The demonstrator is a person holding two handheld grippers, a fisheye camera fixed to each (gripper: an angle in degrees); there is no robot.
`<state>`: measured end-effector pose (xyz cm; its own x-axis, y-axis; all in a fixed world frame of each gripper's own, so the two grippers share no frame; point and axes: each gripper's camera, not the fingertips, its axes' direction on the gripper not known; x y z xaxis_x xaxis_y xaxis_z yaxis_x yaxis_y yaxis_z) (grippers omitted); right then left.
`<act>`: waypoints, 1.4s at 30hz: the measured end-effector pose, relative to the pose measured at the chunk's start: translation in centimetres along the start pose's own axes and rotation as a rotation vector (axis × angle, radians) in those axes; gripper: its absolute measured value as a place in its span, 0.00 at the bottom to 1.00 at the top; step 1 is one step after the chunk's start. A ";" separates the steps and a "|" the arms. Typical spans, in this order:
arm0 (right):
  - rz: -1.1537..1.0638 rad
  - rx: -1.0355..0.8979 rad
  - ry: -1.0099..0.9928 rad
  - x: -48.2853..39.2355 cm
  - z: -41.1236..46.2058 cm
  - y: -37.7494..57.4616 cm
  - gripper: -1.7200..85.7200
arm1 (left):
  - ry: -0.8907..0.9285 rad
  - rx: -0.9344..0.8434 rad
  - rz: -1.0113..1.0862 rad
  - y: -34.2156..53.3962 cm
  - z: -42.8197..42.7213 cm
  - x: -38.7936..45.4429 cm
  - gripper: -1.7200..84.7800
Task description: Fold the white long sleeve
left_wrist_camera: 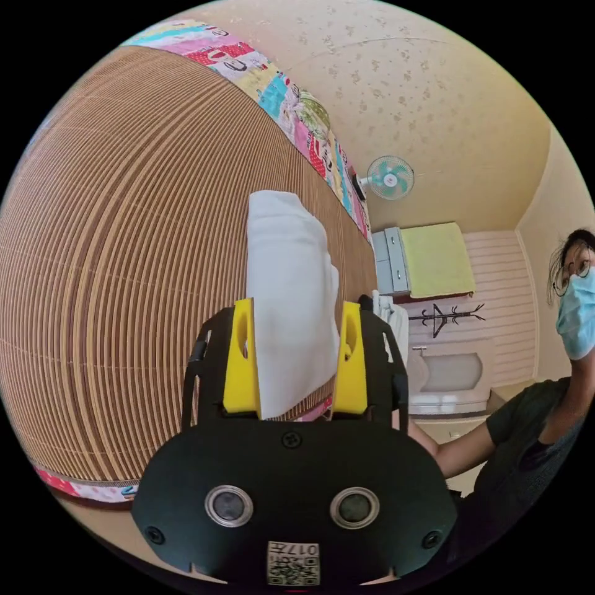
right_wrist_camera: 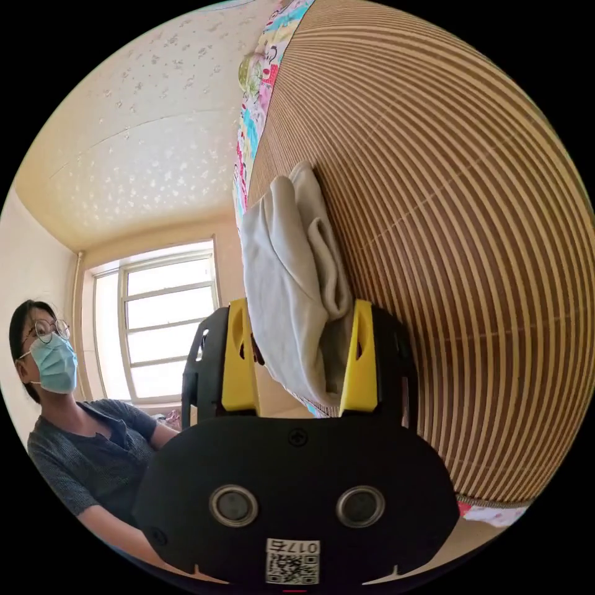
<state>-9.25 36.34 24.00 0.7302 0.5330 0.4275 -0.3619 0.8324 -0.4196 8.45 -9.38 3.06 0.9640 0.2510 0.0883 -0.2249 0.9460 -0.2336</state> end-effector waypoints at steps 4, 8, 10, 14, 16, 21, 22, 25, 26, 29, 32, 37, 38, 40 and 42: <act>-0.077 -0.135 0.022 -2.0 2.5 -3.1 0.24 | 0.150 -0.278 -0.084 -3.3 6.9 -5.7 0.29; -0.019 -0.362 -0.067 -2.1 4.6 -3.4 0.21 | 0.153 -0.336 -0.142 -3.5 7.4 -5.5 0.27; -0.017 -0.377 -0.210 -2.9 4.1 -1.7 0.18 | 0.204 -0.375 -0.115 -2.8 7.2 -3.4 0.24; -0.018 -0.210 -0.335 -7.7 -3.0 3.3 0.16 | 0.262 -0.388 -0.074 -0.8 5.8 2.9 0.23; -0.079 -0.155 -0.303 -11.1 -7.9 5.1 0.16 | 0.301 -0.414 -0.023 -0.4 6.6 7.1 0.23; -0.267 0.044 -0.155 -20.9 -28.2 8.6 0.16 | 0.446 -0.507 0.196 -0.4 13.8 21.7 0.23; -0.280 0.068 -0.129 -21.9 -30.5 8.9 0.17 | 0.480 -0.530 0.266 -0.3 16.5 25.5 0.23; -0.225 0.131 0.097 -24.5 -40.6 9.3 0.17 | 0.458 -0.614 0.397 0.3 24.0 32.4 0.23; -0.112 0.184 0.292 -24.2 -44.0 9.2 0.18 | 0.366 -0.678 0.432 0.8 27.1 33.5 0.22; 0.279 0.439 0.717 -23.8 -50.6 11.3 0.14 | 0.142 -0.849 0.377 2.8 31.0 31.8 0.18; 0.142 0.644 0.793 -27.7 -49.2 15.2 0.06 | 0.064 -0.890 0.439 5.4 27.5 28.4 0.16; 0.172 0.480 0.597 -22.7 -36.5 16.2 0.03 | -0.293 -0.872 0.300 8.5 16.2 16.0 0.13; 0.251 0.360 0.491 -19.7 -31.5 15.6 0.03 | -0.364 -0.850 0.208 9.1 12.5 12.3 0.13; 0.267 0.178 0.337 -17.1 -23.2 14.9 0.03 | -0.450 -0.791 0.072 10.0 6.5 7.6 0.11; 0.157 -0.092 0.241 -17.4 -12.2 14.0 0.03 | -0.483 -0.713 -0.014 10.8 1.1 4.4 0.10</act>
<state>-19.97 36.82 0.93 0.7899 0.5937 0.1533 -0.4355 0.7192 -0.5415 10.13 2.18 1.97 0.7634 0.4535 0.4599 0.0853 0.6351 -0.7677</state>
